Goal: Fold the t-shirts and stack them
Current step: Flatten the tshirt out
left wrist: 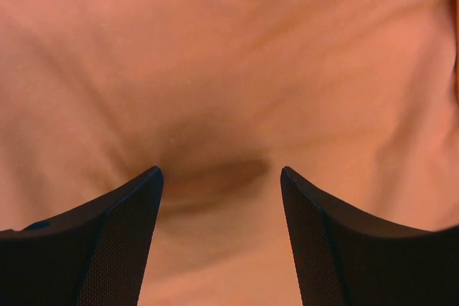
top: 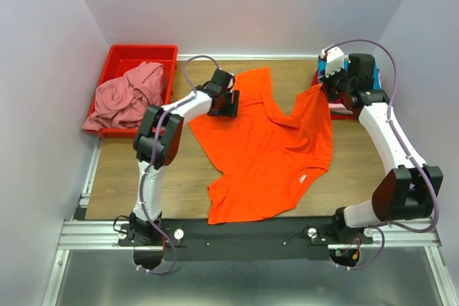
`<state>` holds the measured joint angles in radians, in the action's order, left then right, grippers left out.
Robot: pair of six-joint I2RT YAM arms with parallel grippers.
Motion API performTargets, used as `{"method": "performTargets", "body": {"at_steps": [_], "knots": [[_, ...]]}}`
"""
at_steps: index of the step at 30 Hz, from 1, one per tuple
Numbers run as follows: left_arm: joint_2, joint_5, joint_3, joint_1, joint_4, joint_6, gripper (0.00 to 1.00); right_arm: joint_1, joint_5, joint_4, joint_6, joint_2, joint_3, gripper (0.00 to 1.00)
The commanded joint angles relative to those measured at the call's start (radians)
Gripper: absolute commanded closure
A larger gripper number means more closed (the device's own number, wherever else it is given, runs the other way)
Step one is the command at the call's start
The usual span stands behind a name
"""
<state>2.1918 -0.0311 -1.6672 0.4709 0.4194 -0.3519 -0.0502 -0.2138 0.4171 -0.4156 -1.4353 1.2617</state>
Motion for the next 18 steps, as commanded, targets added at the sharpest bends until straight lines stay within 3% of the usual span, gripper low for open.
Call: {"method": "performTargets", "body": {"at_steps": [1, 10, 11, 13, 18], "knots": [[-0.133, -0.001, 0.217, -0.024, 0.003, -0.05, 0.25, 0.009, -0.038, 0.005, 0.021, -0.02, 0.06, 1.0], [-0.406, -0.113, 0.731, -0.021, -0.129, -0.148, 0.28, 0.007, -0.108, 0.005, 0.044, -0.079, 0.14, 1.0], [-0.52, -0.134, 0.823, -0.017, -0.16, -0.185, 0.28, 0.006, -0.13, 0.006, 0.05, -0.089, 0.159, 1.0], [-0.561, -0.157, 0.906, -0.006, -0.175, -0.216, 0.28, 0.001, -0.153, 0.006, 0.06, -0.097, 0.176, 1.0], [-0.863, -0.242, 1.099, 0.066, -0.205, -0.361, 0.29, -0.039, -0.19, 0.008, 0.061, -0.16, 0.223, 1.0]]}}
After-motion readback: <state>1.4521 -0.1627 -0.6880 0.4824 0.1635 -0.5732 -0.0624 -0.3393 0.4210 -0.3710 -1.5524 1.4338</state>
